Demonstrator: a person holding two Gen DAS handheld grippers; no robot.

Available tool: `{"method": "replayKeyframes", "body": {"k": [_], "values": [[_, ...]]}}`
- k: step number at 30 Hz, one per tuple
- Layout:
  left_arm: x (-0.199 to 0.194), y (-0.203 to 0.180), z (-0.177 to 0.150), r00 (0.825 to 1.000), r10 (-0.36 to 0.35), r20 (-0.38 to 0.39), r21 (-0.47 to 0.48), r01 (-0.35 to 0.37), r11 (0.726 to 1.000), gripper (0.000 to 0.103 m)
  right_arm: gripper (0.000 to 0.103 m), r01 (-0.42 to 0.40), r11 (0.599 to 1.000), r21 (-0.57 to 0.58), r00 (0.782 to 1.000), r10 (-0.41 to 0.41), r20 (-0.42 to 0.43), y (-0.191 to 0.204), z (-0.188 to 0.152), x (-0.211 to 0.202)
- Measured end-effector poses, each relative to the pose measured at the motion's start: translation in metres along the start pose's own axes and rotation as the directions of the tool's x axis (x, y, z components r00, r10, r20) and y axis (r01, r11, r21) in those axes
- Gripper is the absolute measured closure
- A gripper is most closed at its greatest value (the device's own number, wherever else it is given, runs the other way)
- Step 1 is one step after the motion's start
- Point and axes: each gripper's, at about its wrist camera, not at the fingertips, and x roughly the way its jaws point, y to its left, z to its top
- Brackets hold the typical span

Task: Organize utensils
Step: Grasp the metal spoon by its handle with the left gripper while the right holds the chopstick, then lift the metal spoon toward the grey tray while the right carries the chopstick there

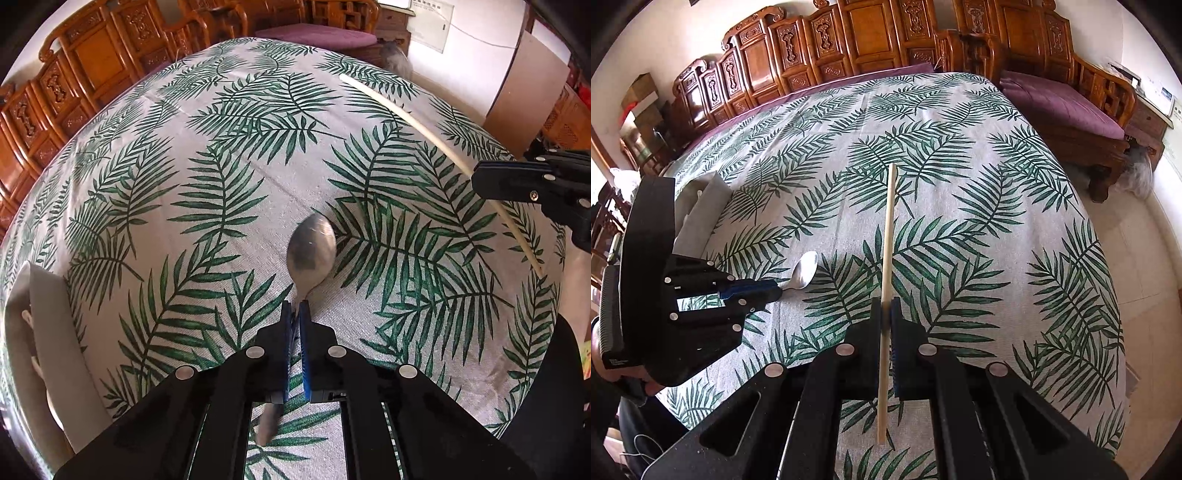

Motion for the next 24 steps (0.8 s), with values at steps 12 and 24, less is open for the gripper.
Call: {"method": "replayKeyframes", "body": {"k": [12,24], "values": [[0.001,0.002,0.004,1.0,-0.026,-0.017,0.007,0.026,1.0,0.096,0.097,0.003,1.0,-0.003,1.0,-0.003,-0.006,0.0,-0.001,0.001],[0.001,0.003,0.005,0.999,-0.04,0.013,-0.021,0.041,0.999,0.101,0.097,0.005,1.0,-0.007,1.0,-0.005,-0.011,0.0,-0.002,0.004]]}}
